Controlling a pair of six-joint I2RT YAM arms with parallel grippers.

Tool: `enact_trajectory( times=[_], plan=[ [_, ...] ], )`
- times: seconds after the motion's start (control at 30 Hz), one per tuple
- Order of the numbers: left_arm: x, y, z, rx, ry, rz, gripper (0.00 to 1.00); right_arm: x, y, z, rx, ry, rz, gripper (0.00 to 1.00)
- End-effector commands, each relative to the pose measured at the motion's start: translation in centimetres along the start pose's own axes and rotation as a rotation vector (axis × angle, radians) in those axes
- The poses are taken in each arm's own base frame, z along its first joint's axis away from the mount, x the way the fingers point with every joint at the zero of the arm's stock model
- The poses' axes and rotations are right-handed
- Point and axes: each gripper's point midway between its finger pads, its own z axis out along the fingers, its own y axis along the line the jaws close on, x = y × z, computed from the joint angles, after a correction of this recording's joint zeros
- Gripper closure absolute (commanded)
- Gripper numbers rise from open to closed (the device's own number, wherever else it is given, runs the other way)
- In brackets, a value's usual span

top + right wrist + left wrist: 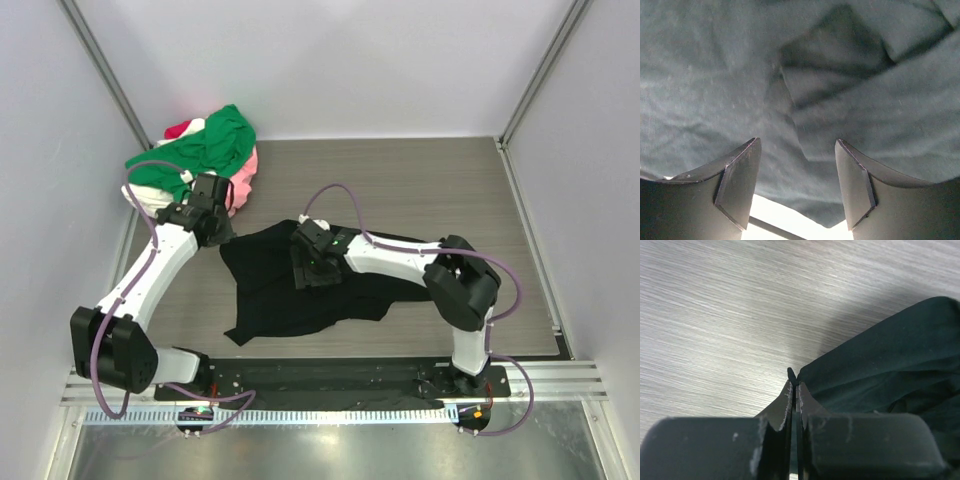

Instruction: Fold and stack the t-shirts

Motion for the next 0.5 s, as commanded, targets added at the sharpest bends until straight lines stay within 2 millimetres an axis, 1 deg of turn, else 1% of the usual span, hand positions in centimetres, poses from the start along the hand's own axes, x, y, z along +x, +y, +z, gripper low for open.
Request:
enact_trajectory(
  times=[0.0, 0.03, 0.07, 0.1, 0.13, 0.17, 0.2, 0.3, 0.37, 0.4, 0.43, 0.47],
  plan=[
    [-1.3, 0.9, -1.1, -0.014, -0.061, -0.003, 1.0, -1.6, 1.1, 0.4, 0.021, -0.037, 0.004, 0.34],
    [-1.1, 0.9, -1.0, -0.014, -0.057, -0.003, 1.0, -1.6, 0.7, 0.6, 0.052, -0.036, -0.003, 0.34],
    [-1.0, 1.0, -1.0, -0.017, -0.055, -0.002, 1.0, -1.7, 0.6, 0.9, 0.066, -0.036, -0.004, 0.35],
    [-1.2, 1.0, -1.1, -0.013, -0.059, -0.004, 1.0, -1.3, 0.1, 1.5, 0.094, -0.025, -0.004, 0.37],
    [-1.1, 1.0, -1.1, -0.015, -0.058, -0.005, 1.0, -1.0, -0.5, 1.7, 0.121, -0.011, -0.009, 0.38],
    [-1.0, 1.0, -1.2, -0.013, -0.059, -0.004, 1.0, -1.0, -0.8, 1.9, 0.142, -0.013, -0.014, 0.4],
    [-1.0, 1.1, -1.1, -0.014, -0.059, -0.005, 1.0, -0.4, -1.2, 2.3, 0.168, 0.003, -0.025, 0.42],
    [-1.0, 1.0, -1.1, -0.013, -0.059, -0.006, 1.0, -0.1, -2.0, 2.4, 0.212, 0.003, -0.036, 0.47],
    [-0.9, 1.1, -1.1, -0.014, -0.057, -0.005, 1.0, 0.3, -2.4, 2.3, 0.237, 0.008, -0.045, 0.54],
    [-0.9, 1.1, -1.1, -0.017, -0.057, -0.006, 1.0, 0.1, -2.5, 2.2, 0.244, -0.001, -0.047, 0.62],
    [-1.1, 1.1, -1.2, -0.017, -0.064, -0.008, 1.0, 0.2, -2.7, 2.1, 0.254, 0.0, -0.05, 0.67],
    [-0.9, 1.2, -1.1, -0.018, -0.059, -0.005, 1.0, -0.1, -2.7, 1.6, 0.257, -0.015, -0.051, 0.72]
  ],
)
